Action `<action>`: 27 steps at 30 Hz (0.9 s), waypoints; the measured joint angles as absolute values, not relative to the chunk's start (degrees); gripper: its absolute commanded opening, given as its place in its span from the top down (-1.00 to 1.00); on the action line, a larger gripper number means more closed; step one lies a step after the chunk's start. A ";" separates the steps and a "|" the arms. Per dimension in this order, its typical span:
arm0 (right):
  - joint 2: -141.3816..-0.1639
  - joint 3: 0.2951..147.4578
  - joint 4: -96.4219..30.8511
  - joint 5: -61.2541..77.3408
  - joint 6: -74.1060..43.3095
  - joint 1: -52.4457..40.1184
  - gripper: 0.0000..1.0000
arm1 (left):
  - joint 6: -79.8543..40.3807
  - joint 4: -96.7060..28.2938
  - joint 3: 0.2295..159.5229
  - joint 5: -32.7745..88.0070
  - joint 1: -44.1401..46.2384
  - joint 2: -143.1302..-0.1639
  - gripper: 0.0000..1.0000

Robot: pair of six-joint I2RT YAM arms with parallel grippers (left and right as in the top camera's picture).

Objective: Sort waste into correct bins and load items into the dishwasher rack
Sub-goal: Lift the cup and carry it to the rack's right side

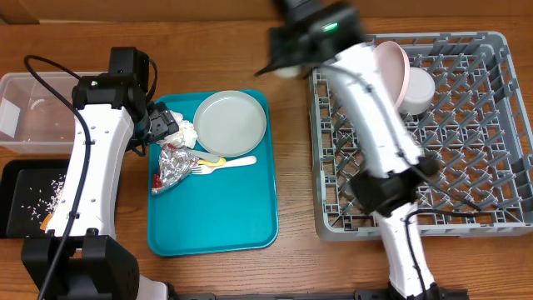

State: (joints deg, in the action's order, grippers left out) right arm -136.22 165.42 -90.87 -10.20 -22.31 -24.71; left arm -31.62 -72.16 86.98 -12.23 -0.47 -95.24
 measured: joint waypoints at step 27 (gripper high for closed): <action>-134.63 161.62 -97.06 -13.72 -22.28 17.89 0.15 | -31.62 -72.16 86.98 -12.21 -0.47 -95.24 -1.00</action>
State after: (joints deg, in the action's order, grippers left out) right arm -134.63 161.62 -97.06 -13.72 -22.28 17.89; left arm -31.62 -72.16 86.98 -12.21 -0.47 -95.24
